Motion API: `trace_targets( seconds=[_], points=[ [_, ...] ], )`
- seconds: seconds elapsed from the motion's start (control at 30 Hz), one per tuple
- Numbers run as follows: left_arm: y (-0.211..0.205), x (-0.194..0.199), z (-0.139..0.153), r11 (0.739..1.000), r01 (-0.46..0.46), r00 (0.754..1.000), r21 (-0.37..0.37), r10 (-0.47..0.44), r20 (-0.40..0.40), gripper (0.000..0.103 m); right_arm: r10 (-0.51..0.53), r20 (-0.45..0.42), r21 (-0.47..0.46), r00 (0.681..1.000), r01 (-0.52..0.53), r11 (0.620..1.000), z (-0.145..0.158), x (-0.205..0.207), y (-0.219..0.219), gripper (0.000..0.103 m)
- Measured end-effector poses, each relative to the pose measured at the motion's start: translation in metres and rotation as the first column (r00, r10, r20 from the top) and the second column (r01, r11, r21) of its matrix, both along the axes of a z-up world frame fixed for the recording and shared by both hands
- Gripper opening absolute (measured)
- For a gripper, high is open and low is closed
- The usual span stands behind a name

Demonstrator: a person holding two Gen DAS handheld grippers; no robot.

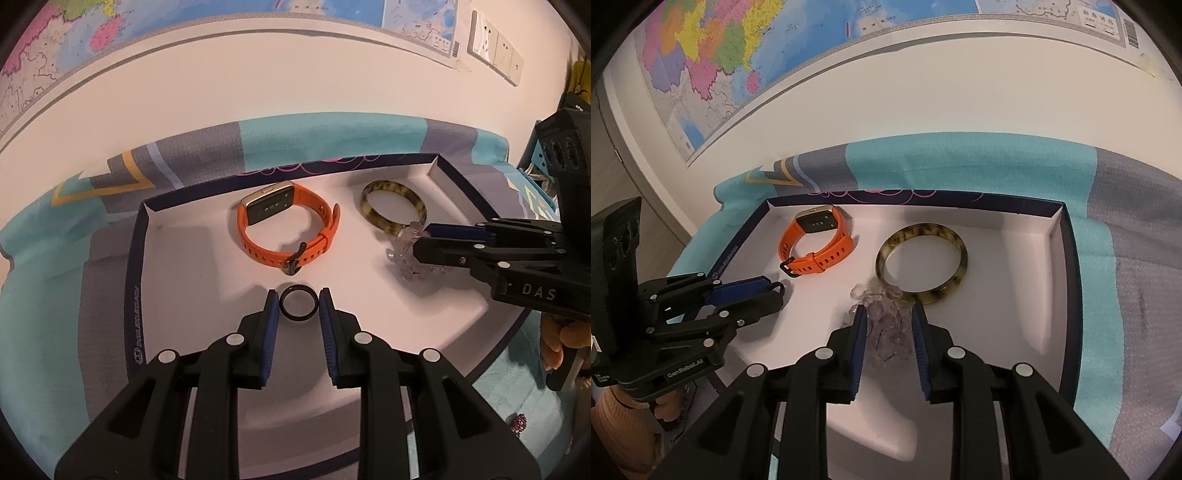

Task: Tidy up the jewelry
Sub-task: 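Lower and release the ring from the left tool while the right tool releases the crystal bracelet in the box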

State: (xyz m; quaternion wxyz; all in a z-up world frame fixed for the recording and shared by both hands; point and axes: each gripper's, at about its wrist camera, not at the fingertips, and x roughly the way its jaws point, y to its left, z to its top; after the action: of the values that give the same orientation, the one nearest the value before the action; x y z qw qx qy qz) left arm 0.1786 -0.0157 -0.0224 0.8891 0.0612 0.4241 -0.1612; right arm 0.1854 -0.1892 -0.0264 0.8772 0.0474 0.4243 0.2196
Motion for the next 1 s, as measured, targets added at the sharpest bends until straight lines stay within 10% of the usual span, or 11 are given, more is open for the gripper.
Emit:
trace_targets(
  seconds=[0.33,1.0],
  points=[
    [-0.004,0.002,0.0,1.0,-0.001,1.0,0.01,0.001,0.007,0.024,-0.009,0.025,-0.017,1.0,0.01,1.0,0.002,-0.002,0.001,0.026],
    [0.017,-0.066,0.048,1.0,0.025,0.987,0.0,-0.025,0.157,0.061,0.12,0.104,0.016,0.987,-0.123,0.992,0.031,-0.095,-0.017,0.037]
  ],
)
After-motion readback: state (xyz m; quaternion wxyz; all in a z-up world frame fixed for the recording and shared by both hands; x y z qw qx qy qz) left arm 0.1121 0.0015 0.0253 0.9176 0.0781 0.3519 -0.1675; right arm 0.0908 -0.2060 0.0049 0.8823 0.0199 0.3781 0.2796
